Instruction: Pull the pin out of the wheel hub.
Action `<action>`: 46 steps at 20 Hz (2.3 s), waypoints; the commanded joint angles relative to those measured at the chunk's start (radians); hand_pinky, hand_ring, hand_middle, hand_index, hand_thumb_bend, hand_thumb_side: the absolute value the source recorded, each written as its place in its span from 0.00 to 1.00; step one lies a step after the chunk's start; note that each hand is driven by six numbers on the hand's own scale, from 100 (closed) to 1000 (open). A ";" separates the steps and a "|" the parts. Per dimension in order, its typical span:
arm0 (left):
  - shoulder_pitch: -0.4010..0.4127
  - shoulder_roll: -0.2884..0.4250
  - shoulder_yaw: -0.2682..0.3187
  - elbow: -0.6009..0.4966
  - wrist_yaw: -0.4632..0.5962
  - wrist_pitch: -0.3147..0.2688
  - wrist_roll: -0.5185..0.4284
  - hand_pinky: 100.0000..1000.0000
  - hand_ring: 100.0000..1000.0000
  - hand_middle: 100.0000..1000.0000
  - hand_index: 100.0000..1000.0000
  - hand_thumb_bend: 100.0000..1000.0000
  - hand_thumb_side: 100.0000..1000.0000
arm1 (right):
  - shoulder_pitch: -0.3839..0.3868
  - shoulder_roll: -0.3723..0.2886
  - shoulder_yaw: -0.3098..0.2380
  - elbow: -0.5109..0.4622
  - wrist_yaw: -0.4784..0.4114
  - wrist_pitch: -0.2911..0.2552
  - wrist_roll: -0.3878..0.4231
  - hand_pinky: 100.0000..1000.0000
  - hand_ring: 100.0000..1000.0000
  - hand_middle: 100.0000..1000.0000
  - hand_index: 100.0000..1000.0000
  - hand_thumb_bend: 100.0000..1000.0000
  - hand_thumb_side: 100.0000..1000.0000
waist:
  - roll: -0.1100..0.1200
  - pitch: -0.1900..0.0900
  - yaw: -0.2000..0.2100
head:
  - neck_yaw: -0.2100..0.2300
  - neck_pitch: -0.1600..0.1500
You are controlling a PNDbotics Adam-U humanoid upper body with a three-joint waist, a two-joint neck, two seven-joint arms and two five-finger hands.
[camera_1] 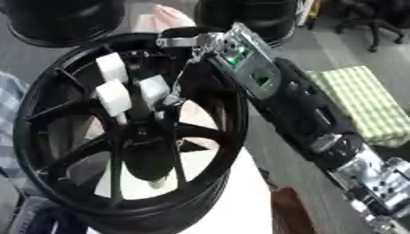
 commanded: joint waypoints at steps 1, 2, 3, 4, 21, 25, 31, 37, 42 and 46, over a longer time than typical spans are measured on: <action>-0.015 0.014 -0.001 -0.010 0.000 -0.001 0.002 0.58 0.57 0.48 0.69 0.39 0.53 | -0.015 -0.011 -0.010 -0.004 -0.006 0.000 -0.002 0.59 0.62 0.43 0.62 0.48 0.06 | 0.003 -0.014 0.002 | -0.004 0.005; -0.015 0.014 -0.001 -0.010 -0.001 -0.001 0.002 0.58 0.57 0.48 0.69 0.39 0.53 | -0.015 -0.011 -0.011 -0.003 -0.010 0.001 -0.004 0.58 0.62 0.43 0.61 0.47 0.05 | 0.003 -0.014 0.001 | -0.004 0.005; -0.015 0.014 -0.001 -0.010 -0.001 -0.001 0.002 0.58 0.57 0.48 0.69 0.39 0.53 | -0.015 -0.010 -0.013 -0.002 -0.015 0.004 -0.007 0.58 0.61 0.42 0.60 0.47 0.05 | 0.003 -0.014 0.001 | -0.004 0.005; -0.015 0.014 -0.001 -0.010 -0.001 0.000 0.003 0.58 0.57 0.48 0.69 0.39 0.53 | -0.015 -0.010 -0.014 -0.001 -0.022 0.009 -0.010 0.57 0.61 0.41 0.59 0.46 0.04 | 0.003 -0.014 0.001 | -0.004 0.005; -0.016 0.013 -0.001 -0.004 -0.002 0.000 0.009 0.58 0.57 0.47 0.69 0.39 0.53 | -0.029 -0.022 -0.029 -0.035 -0.094 0.088 -0.069 0.50 0.49 0.17 0.42 0.28 0.00 | 0.001 -0.020 0.001 | -0.011 0.005; -0.015 0.012 -0.001 -0.002 -0.003 0.001 0.010 0.58 0.57 0.47 0.69 0.39 0.53 | -0.044 -0.032 -0.038 -0.053 -0.102 0.100 -0.071 0.50 0.48 0.16 0.41 0.29 0.00 | -0.001 -0.024 0.001 | -0.014 0.005; -0.013 0.012 -0.001 0.000 -0.003 0.001 0.011 0.58 0.57 0.47 0.69 0.39 0.53 | -0.076 -0.052 -0.054 -0.077 -0.119 0.114 -0.070 0.49 0.47 0.15 0.40 0.31 0.00 | -0.001 -0.027 0.000 | -0.019 0.005; -0.012 0.011 -0.001 0.003 -0.003 0.001 0.012 0.58 0.57 0.47 0.69 0.39 0.53 | -0.112 -0.080 -0.089 -0.087 -0.164 0.143 -0.079 0.46 0.46 0.14 0.40 0.31 0.00 | -0.002 -0.032 -0.002 | -0.027 0.005; -0.008 0.011 0.000 0.005 -0.004 0.001 0.015 0.58 0.57 0.47 0.69 0.39 0.53 | -0.139 -0.127 -0.165 -0.054 -0.265 0.199 -0.130 0.42 0.45 0.14 0.39 0.29 0.00 | -0.002 -0.036 -0.007 | -0.030 0.005; -0.002 0.015 0.005 0.006 -0.003 0.000 0.020 0.58 0.57 0.47 0.69 0.39 0.53 | -0.153 -0.220 -0.239 -0.022 -0.359 0.232 -0.202 0.39 0.45 0.13 0.39 0.29 0.00 | -0.005 -0.039 -0.018 | -0.020 0.005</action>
